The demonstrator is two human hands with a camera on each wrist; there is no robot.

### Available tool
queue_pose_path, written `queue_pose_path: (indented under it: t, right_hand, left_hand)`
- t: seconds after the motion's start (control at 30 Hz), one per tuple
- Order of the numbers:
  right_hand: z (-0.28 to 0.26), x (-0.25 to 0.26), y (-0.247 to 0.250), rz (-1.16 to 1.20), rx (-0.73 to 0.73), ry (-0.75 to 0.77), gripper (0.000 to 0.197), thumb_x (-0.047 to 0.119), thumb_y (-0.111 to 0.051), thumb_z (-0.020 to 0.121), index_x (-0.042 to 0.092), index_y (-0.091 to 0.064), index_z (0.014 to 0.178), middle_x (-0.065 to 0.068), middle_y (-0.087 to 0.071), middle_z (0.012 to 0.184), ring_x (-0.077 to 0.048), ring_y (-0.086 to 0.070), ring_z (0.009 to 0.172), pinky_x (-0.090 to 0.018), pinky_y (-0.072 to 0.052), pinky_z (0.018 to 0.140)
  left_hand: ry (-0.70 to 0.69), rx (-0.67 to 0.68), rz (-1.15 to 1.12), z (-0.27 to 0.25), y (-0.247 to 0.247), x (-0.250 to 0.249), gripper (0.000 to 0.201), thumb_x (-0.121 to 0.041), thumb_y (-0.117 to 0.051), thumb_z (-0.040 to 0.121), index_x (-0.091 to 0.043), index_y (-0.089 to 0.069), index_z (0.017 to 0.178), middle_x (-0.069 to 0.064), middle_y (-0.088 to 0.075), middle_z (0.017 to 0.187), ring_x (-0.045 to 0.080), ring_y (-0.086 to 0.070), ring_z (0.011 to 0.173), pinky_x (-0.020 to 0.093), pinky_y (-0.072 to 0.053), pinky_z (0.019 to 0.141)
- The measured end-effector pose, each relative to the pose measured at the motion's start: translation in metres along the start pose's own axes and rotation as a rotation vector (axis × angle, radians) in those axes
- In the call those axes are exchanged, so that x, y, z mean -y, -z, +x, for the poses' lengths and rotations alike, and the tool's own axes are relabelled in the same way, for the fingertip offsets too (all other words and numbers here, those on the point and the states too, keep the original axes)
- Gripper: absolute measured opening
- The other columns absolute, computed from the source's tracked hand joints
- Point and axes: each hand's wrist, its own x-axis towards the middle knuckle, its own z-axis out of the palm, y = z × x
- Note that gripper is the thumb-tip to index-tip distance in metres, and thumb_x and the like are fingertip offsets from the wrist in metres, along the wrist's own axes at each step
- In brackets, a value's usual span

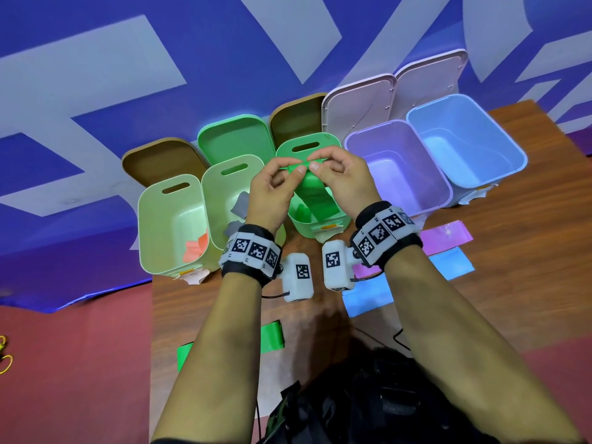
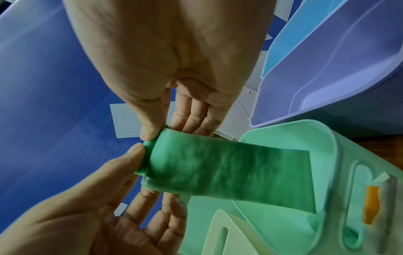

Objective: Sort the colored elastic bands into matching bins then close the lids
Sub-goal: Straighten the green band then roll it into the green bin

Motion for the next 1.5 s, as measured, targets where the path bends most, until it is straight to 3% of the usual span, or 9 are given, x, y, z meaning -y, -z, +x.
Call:
queue_pose_path:
  t: [0.13, 0.2, 0.43, 0.6, 0.73, 1.03, 1.23, 1.37, 1.5]
  right_hand:
    - [-0.001, -0.002, 0.0, 0.011, -0.001, -0.003, 0.007, 0.02, -0.064, 0.095, 0.021, -0.07, 0.099, 0.0, -0.062, 0.072, -0.009, -0.059, 0.072, -0.032, -0.052, 0.078]
    - [0.0, -0.003, -0.001, 0.011, 0.004, 0.0, 0.008, 0.021, -0.062, 0.095, 0.025, -0.069, 0.094, -0.008, -0.067, 0.077, -0.014, -0.062, 0.076, -0.04, -0.055, 0.08]
    - [0.0, -0.001, 0.001, 0.002, -0.012, 0.007, 0.007, 0.017, -0.066, 0.092, 0.018, -0.071, 0.097, -0.001, -0.064, 0.077, -0.008, -0.06, 0.076, -0.03, -0.051, 0.081]
    - [0.0, -0.001, 0.002, -0.004, -0.036, 0.011, 0.008, 0.017, -0.07, 0.089, 0.019, -0.074, 0.096, 0.0, -0.063, 0.075, -0.01, -0.06, 0.076, -0.029, -0.052, 0.079]
    - [0.002, 0.001, 0.0, 0.023, -0.083, 0.002, 0.005, 0.018, -0.074, 0.087, 0.02, -0.077, 0.091, 0.007, -0.072, 0.084, -0.013, -0.066, 0.085, -0.035, -0.057, 0.085]
    - [0.002, 0.001, 0.001, 0.023, -0.112, -0.012, 0.007, 0.023, -0.075, 0.087, 0.018, -0.077, 0.091, 0.006, -0.073, 0.081, -0.003, -0.065, 0.075, -0.018, -0.051, 0.068]
    - [0.004, -0.003, 0.001, -0.008, -0.089, -0.032, 0.006, 0.026, -0.068, 0.092, 0.023, -0.072, 0.089, 0.007, -0.07, 0.081, -0.002, -0.061, 0.074, -0.021, -0.048, 0.072]
    - [0.009, -0.004, 0.001, -0.041, -0.09, -0.017, 0.005, 0.022, -0.07, 0.089, 0.023, -0.074, 0.086, 0.01, -0.07, 0.081, -0.012, -0.065, 0.083, -0.033, -0.055, 0.083]
    - [0.008, -0.002, 0.001, -0.021, -0.083, -0.005, 0.006, 0.012, -0.072, 0.088, 0.013, -0.074, 0.093, 0.008, -0.068, 0.082, -0.005, -0.061, 0.08, -0.024, -0.053, 0.084]
  left_hand:
    - [-0.015, 0.011, -0.002, 0.001, 0.001, 0.0, 0.01, -0.008, -0.069, 0.089, -0.014, -0.068, 0.097, -0.004, -0.059, 0.066, 0.013, -0.051, 0.068, 0.023, -0.044, 0.067]
    - [0.002, 0.02, 0.004, 0.0, 0.0, 0.0, 0.012, -0.003, -0.066, 0.09, -0.008, -0.066, 0.101, -0.012, -0.061, 0.062, 0.005, -0.055, 0.065, 0.02, -0.046, 0.066]
    - [0.048, -0.01, 0.054, -0.001, -0.001, 0.001, 0.008, -0.015, -0.063, 0.095, -0.02, -0.067, 0.09, 0.009, -0.053, 0.068, 0.021, -0.044, 0.071, 0.028, -0.04, 0.062]
    - [0.072, -0.008, 0.061, 0.002, -0.001, 0.004, 0.012, -0.015, -0.061, 0.096, -0.022, -0.067, 0.089, -0.01, -0.061, 0.059, 0.01, -0.051, 0.064, 0.025, -0.044, 0.063]
    - [0.078, -0.012, 0.048, 0.004, -0.003, 0.003, 0.016, -0.021, -0.059, 0.098, -0.02, -0.069, 0.087, 0.004, -0.063, 0.071, 0.017, -0.055, 0.071, 0.03, -0.047, 0.067]
    - [0.105, 0.022, -0.034, 0.006, -0.006, 0.003, 0.015, -0.02, -0.061, 0.097, -0.011, -0.07, 0.09, 0.001, -0.073, 0.073, 0.016, -0.067, 0.071, 0.032, -0.054, 0.073]
    - [0.092, 0.034, 0.026, 0.009, -0.008, 0.003, 0.013, -0.011, -0.058, 0.098, -0.016, -0.066, 0.088, -0.008, -0.067, 0.064, 0.007, -0.059, 0.063, 0.021, -0.047, 0.064]
    - [0.112, 0.026, 0.041, 0.009, -0.01, 0.004, 0.012, -0.018, -0.057, 0.099, -0.018, -0.064, 0.09, 0.005, -0.06, 0.072, 0.017, -0.052, 0.07, 0.025, -0.043, 0.064]
    - [0.113, -0.012, 0.05, 0.011, -0.01, 0.006, 0.011, -0.018, -0.06, 0.098, -0.019, -0.064, 0.087, -0.006, -0.057, 0.064, 0.011, -0.049, 0.065, 0.022, -0.041, 0.06]
